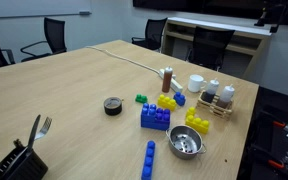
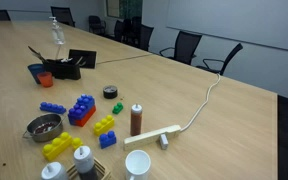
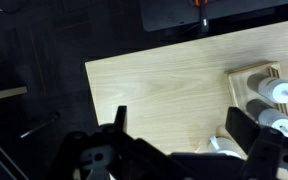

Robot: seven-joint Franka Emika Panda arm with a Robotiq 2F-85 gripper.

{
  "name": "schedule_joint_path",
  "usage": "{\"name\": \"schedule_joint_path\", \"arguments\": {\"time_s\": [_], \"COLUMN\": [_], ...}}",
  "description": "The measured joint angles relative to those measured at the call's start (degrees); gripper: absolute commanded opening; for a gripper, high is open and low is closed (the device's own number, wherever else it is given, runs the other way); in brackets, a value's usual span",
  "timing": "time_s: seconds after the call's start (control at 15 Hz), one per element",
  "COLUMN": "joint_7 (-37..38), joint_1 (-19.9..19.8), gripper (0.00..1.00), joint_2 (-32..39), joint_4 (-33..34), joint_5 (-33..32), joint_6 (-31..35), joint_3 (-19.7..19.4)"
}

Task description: Pick up the blue block from the other blocks and put it on the table.

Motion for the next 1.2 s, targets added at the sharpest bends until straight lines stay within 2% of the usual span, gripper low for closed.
{"name": "schedule_joint_path", "arguments": {"time_s": [0.27, 0.47, 0.8, 1.2], "joint_7": [0.03, 0.03, 0.01, -3.89], "joint_1": [0.07, 2.16, 10.38, 19.74], "gripper": [1.0, 1.0, 1.0, 1.0], "joint_2": [0.0, 0.31, 3.4, 10.41], "joint_4": [0.0, -0.12, -0.22, 0.37], "joint_5": [0.0, 0.03, 0.28, 2.31], "joint_6": [0.02, 0.07, 2.89, 14.51], "joint_3": [-0.03, 0.4, 5.08, 10.13]}}
